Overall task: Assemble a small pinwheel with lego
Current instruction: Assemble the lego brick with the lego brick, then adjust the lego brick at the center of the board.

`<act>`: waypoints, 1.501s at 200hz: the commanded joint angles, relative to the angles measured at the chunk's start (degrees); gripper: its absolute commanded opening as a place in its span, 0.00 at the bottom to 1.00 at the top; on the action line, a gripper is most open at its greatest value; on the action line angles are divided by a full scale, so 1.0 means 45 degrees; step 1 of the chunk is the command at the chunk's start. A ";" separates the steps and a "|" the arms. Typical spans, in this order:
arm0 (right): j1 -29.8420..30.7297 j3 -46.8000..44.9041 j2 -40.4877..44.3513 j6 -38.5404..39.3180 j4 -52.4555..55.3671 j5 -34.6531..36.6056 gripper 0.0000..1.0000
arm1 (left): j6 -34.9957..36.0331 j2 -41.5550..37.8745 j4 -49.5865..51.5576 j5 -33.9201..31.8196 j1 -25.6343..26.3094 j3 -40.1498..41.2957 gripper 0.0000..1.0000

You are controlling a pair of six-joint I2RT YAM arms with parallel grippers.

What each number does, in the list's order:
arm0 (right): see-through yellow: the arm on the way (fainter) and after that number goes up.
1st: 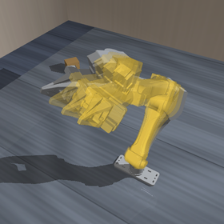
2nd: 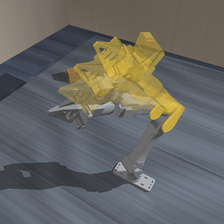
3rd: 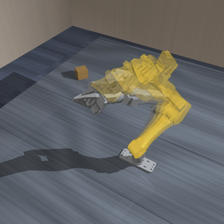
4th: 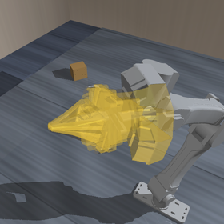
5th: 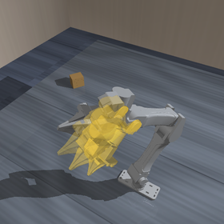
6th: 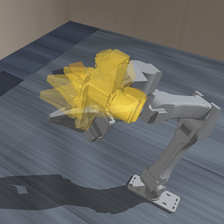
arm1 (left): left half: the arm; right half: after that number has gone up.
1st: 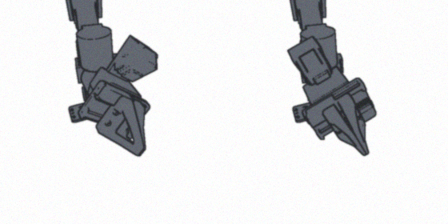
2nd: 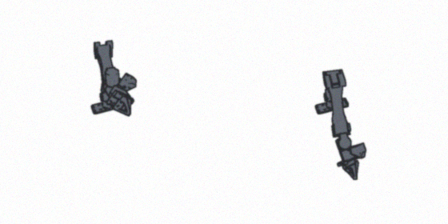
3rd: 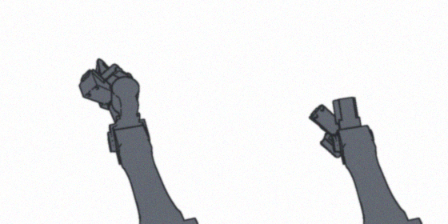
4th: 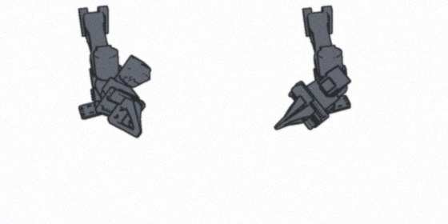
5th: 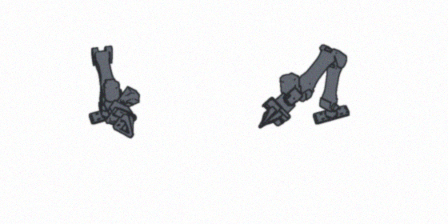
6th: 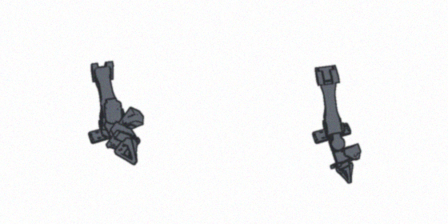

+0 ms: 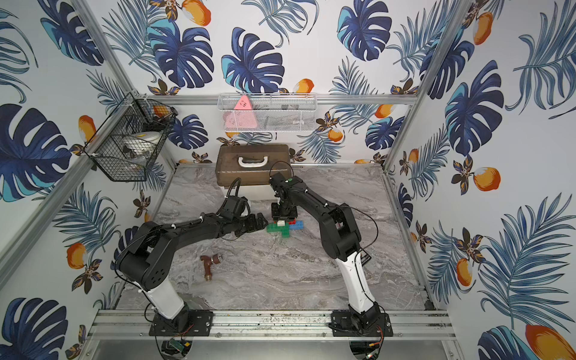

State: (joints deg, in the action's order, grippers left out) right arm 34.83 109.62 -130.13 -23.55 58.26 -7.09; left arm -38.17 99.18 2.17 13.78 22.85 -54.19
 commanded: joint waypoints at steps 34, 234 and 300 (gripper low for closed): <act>-0.0221 0.0195 0.0273 -0.0669 0.0819 -0.1458 0.57 | -0.0230 -0.0645 -0.0782 0.0260 0.1086 0.1405 0.88; -0.4360 -0.8393 0.7139 0.0810 -0.3065 -0.4811 0.63 | 0.1442 0.4472 0.2846 -0.3221 0.1723 -0.5668 0.72; -0.6924 -1.1932 1.1061 0.1732 -0.9716 -0.2926 1.00 | 0.3190 0.0233 -0.0061 -0.4417 0.1638 -0.2066 0.99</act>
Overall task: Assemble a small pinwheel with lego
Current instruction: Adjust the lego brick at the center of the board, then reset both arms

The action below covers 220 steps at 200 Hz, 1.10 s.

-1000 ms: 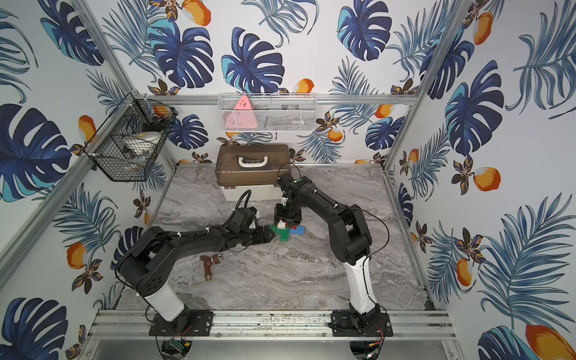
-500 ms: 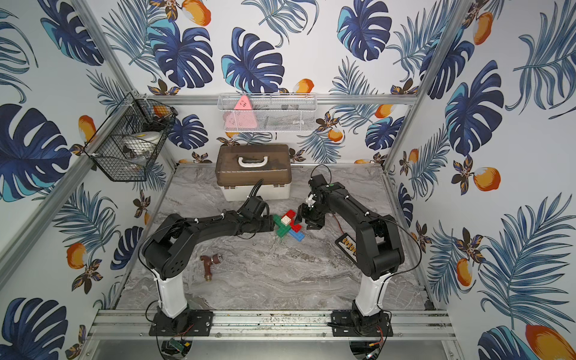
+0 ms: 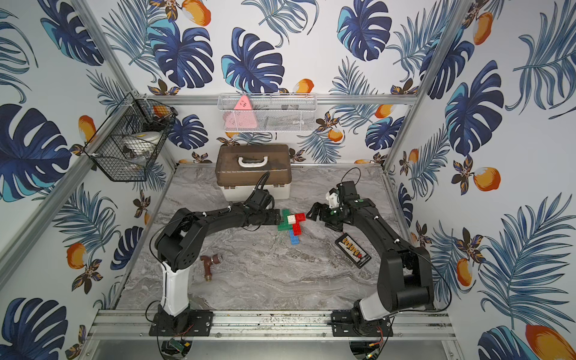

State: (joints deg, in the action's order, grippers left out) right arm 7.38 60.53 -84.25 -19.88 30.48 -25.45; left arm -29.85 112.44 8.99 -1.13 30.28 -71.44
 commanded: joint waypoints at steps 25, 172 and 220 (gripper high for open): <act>-0.1460 -0.3755 0.2040 0.2198 -0.7706 0.3040 1.00 | 0.4239 -0.5249 -0.2648 -0.2486 -0.0064 0.3380 0.99; -0.1641 -0.8188 -0.2397 0.4583 -1.8816 0.3482 1.00 | 0.6254 -0.5651 -1.2031 0.0428 -0.6767 1.0447 0.99; -0.1327 -0.7992 -0.2305 0.4609 -1.8179 0.4424 1.00 | 0.6389 -0.3965 -1.4512 -0.0400 -0.6417 1.0996 0.99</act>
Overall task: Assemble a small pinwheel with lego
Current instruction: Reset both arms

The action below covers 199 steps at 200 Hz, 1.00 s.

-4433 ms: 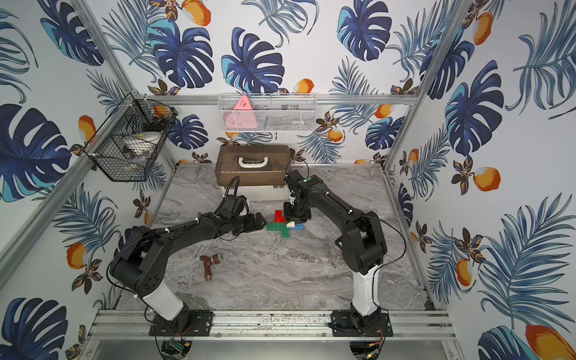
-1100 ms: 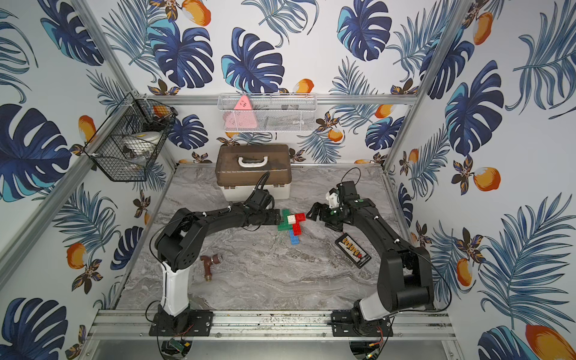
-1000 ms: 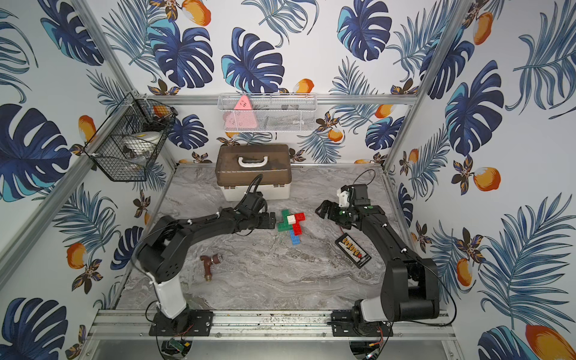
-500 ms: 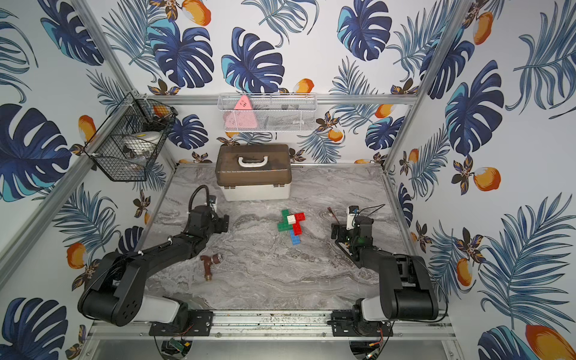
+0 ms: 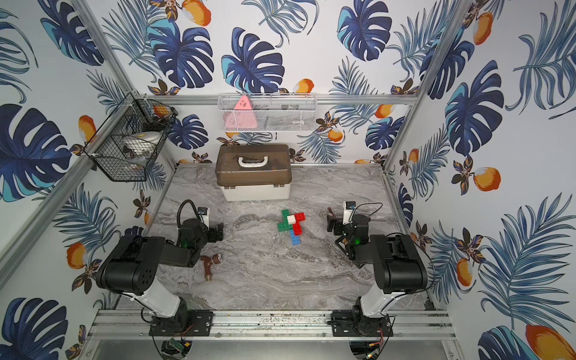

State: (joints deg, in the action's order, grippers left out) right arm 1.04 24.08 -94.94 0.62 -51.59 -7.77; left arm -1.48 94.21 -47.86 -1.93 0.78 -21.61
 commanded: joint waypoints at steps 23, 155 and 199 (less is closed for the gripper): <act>0.0218 0.0092 -0.0058 0.0086 -0.0207 0.0770 1.00 | 0.0084 0.0043 -0.1907 -0.0235 0.0162 -0.0062 0.99; 0.0090 0.0096 0.3079 0.0388 0.1592 -0.0727 1.00 | 0.0093 0.0050 -0.2217 -0.0255 0.0177 0.0044 0.99; -0.0088 -0.0411 -0.0079 -0.0032 -0.0879 -0.0042 1.00 | 0.0093 0.0040 -0.2225 -0.0254 0.0167 0.0056 0.99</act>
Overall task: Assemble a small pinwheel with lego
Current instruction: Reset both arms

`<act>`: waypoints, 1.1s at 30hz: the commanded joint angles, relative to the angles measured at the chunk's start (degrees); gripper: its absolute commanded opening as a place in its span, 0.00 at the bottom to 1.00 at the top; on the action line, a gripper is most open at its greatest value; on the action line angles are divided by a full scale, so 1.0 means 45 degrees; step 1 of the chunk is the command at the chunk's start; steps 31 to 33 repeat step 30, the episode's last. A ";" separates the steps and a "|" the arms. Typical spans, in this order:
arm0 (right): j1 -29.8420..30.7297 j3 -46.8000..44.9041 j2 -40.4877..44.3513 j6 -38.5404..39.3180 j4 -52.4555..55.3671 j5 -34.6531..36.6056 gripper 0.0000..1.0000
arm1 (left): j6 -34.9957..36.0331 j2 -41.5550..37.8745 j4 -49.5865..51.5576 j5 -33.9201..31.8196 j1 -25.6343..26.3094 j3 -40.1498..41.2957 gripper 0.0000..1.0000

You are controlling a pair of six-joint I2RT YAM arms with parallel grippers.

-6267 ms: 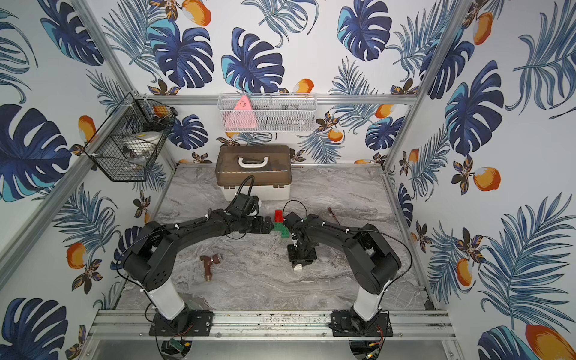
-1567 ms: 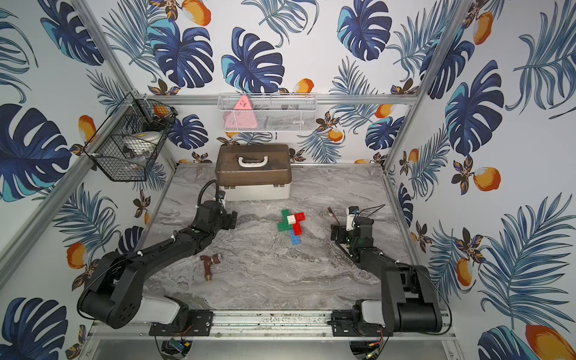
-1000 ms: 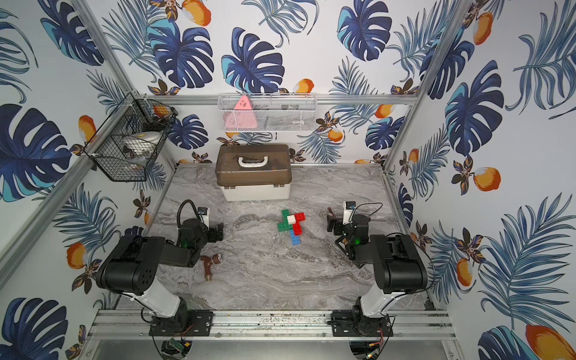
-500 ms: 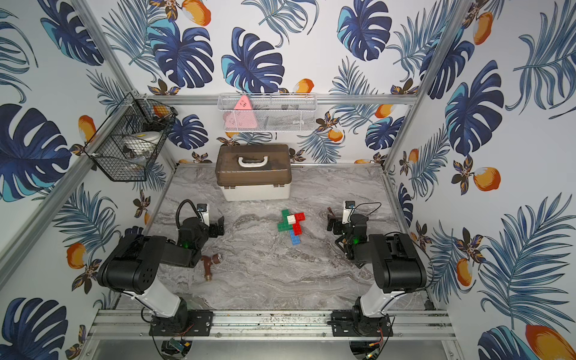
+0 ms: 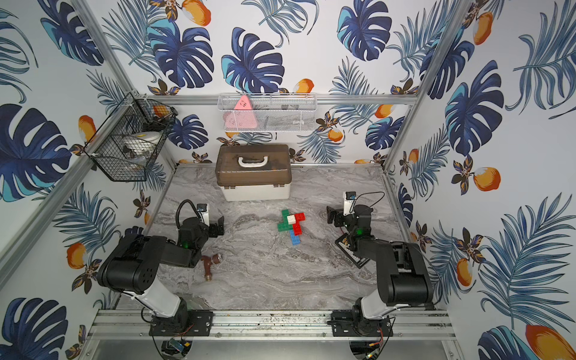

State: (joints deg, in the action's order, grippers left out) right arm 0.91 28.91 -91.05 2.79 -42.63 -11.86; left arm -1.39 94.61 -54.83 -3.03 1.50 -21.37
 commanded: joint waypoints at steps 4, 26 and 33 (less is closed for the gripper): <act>-0.0030 -0.0856 -0.0850 -0.0471 -0.1847 0.1173 1.00 | 0.0064 -0.0047 -0.0676 -0.0011 0.0019 0.0011 0.99; 0.0735 -0.0974 -0.0925 -0.0268 -0.2130 0.2746 1.00 | 0.0166 0.0101 -0.0415 -0.0235 0.0125 -0.0218 0.99; 0.0736 -0.0974 -0.0927 -0.0268 -0.2112 0.2749 1.00 | 0.0137 -0.0052 -0.0657 -0.0204 0.0136 -0.0009 0.99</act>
